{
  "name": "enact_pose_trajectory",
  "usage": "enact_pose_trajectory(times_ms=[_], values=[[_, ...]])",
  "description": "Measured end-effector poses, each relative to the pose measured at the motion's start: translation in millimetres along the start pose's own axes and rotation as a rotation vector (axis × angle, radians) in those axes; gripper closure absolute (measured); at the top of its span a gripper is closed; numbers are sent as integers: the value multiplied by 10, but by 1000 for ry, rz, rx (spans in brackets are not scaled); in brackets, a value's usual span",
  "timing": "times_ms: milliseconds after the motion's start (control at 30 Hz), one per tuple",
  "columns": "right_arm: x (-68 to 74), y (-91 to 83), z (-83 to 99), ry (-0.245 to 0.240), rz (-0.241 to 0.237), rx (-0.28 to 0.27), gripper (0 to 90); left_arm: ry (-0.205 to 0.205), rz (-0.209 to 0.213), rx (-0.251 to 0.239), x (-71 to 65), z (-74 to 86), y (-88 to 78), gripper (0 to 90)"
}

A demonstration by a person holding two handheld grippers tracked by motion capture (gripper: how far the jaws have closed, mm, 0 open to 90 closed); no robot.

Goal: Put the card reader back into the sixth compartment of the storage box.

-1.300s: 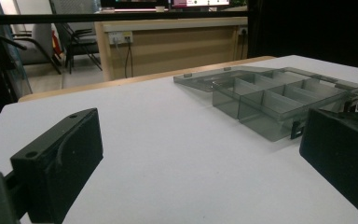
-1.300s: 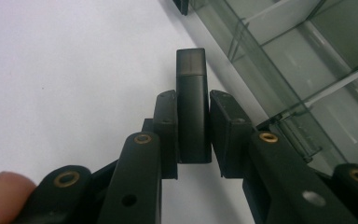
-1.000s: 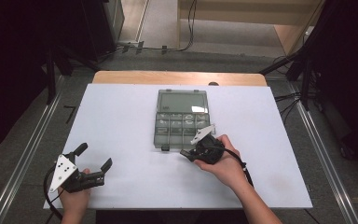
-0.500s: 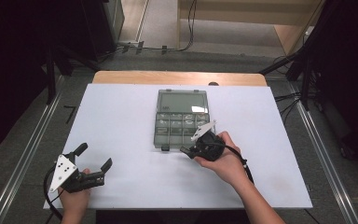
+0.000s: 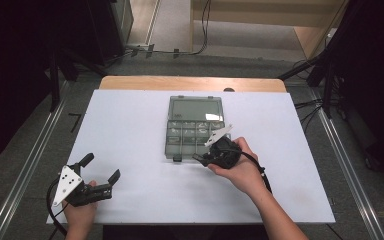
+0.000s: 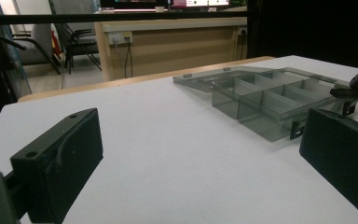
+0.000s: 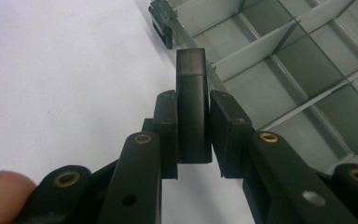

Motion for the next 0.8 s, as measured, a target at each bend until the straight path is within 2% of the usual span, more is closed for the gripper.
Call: enact_pose_trajectory(times_ms=[800], values=[[-66, -8, -137, 16, 4, -7, 712, -2, 0, -1, 2, -1, -2, 0]])
Point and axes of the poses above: each handheld gripper's, and its own axes: y roughly forward along the jaws, z roughly out of its underside, x roughly to its left, the point moved 10 cm from there along y, roughly forward along the jaws, and after that the axes turned 7 degrees about -y, right-handed, at the moved point
